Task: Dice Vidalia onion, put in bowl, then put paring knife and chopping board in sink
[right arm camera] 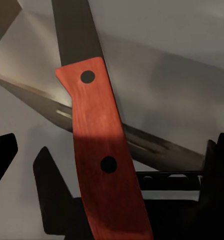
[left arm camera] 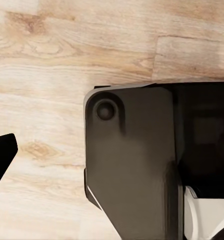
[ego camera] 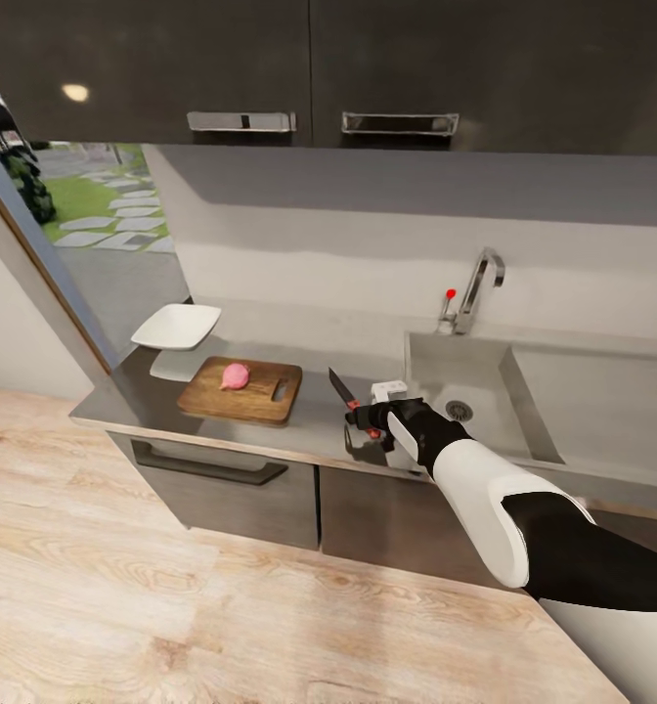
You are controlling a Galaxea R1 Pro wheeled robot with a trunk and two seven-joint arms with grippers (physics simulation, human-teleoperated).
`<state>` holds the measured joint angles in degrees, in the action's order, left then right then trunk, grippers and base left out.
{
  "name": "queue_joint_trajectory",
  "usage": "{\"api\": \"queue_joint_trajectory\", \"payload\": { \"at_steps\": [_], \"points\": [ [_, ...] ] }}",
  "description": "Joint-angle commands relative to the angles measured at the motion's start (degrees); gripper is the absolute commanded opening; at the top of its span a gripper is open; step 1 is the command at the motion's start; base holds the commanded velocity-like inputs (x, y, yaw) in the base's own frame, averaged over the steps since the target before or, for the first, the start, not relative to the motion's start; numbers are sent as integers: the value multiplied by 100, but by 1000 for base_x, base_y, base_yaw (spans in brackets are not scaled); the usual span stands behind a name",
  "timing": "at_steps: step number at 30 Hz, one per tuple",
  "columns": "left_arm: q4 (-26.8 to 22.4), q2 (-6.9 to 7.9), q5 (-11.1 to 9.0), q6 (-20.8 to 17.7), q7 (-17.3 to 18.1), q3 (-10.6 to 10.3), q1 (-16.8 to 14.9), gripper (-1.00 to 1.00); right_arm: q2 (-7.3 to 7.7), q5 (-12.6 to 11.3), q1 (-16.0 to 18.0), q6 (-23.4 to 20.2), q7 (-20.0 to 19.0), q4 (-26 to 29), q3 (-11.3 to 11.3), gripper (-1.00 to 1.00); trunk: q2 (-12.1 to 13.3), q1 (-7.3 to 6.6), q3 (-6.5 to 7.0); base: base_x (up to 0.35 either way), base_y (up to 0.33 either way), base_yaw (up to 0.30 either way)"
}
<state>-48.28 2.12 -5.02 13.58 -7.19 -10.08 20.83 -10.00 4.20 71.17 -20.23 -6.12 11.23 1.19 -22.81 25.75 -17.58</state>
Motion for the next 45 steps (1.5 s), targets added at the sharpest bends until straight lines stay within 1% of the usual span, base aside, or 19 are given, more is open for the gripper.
{"api": "queue_joint_trajectory", "payload": {
  "at_steps": [1, 11, 28, 29, 45],
  "points": [
    [-6, 9, -52, 13, -46, -37, 0, 100, 0, 46, 2, -34, -21, 11, 10, 100, -11, 3, -15, 0, 0, 35],
    [-12, 9, -52, 13, -46, -37, 0, 100, 0, 46, 2, -40, -24, 11, 6, 100, -11, 3, -58, 0, 0, 46],
    [-12, 8, -52, 13, -46, -37, 0, 100, 0, 54, 2, -38, -21, 11, -3, 100, -11, 3, -62, 0, 0, 3],
    [-10, 9, -52, 13, -46, -37, 0, 100, 0, 54, 2, -36, -21, 11, 0, -100, -11, 3, -62, 0, 0, 0],
    [-13, 12, -52, 13, -46, -37, 0, 100, 0, 46, 2, -39, 11, 11, -5, -100, -11, 3, -58, 0, 0, 0]
  ]
}}
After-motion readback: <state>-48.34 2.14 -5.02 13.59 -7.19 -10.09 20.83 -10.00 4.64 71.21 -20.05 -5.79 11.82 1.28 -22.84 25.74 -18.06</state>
